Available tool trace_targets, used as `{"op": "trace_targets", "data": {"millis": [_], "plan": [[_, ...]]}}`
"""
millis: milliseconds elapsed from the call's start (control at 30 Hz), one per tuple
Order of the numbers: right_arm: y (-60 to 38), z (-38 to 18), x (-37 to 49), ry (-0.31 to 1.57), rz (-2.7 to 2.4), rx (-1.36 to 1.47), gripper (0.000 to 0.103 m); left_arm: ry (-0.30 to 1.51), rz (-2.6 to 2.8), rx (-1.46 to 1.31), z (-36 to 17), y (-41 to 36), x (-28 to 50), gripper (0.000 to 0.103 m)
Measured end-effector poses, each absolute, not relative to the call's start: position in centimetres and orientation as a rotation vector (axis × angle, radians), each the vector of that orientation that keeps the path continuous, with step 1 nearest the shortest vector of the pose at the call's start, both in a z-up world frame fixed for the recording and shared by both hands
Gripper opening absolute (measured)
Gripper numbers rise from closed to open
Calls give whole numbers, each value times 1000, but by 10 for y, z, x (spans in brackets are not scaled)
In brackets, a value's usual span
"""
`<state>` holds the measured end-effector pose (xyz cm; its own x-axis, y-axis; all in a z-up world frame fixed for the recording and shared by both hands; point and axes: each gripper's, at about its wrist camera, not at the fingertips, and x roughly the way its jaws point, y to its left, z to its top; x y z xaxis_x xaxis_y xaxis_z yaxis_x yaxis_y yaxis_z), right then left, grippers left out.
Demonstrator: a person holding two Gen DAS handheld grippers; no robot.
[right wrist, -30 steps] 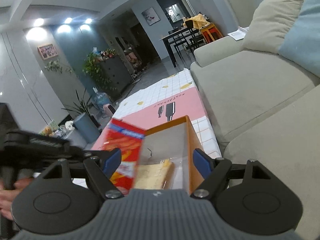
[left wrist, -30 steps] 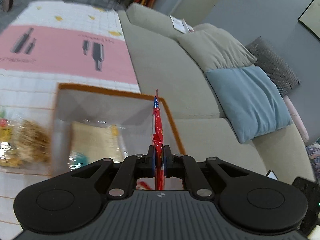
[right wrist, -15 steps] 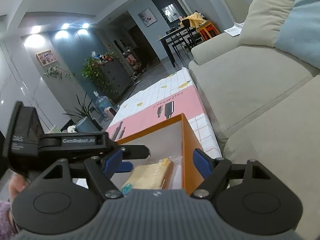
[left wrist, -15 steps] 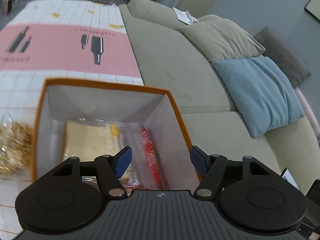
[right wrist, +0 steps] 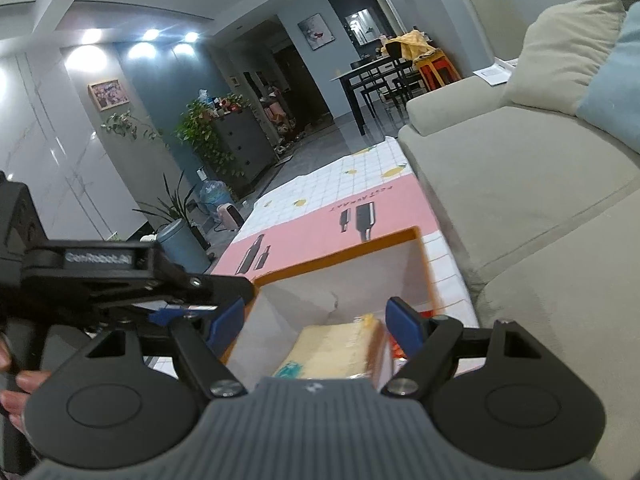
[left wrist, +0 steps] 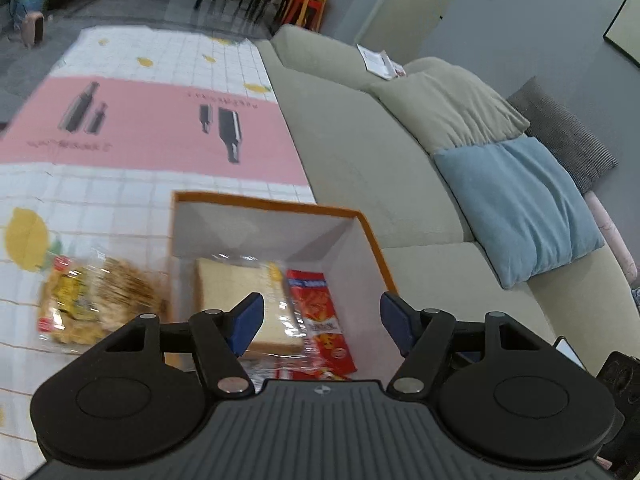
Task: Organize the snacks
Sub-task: 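Move both grippers to the waffle cake and peanut bag beside the box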
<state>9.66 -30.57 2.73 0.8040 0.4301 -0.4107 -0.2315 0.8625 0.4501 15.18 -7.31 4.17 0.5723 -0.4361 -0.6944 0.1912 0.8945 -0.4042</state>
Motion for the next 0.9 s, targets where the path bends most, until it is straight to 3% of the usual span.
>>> {"op": "trace_targets", "data": {"millis": [433, 900], "plan": [[-252, 38, 82, 486, 381, 338, 77, 673, -143, -84, 77, -3, 108, 78], [-189, 49, 73, 439, 342, 247, 77, 752, 8, -23, 40, 67, 110, 78]]}}
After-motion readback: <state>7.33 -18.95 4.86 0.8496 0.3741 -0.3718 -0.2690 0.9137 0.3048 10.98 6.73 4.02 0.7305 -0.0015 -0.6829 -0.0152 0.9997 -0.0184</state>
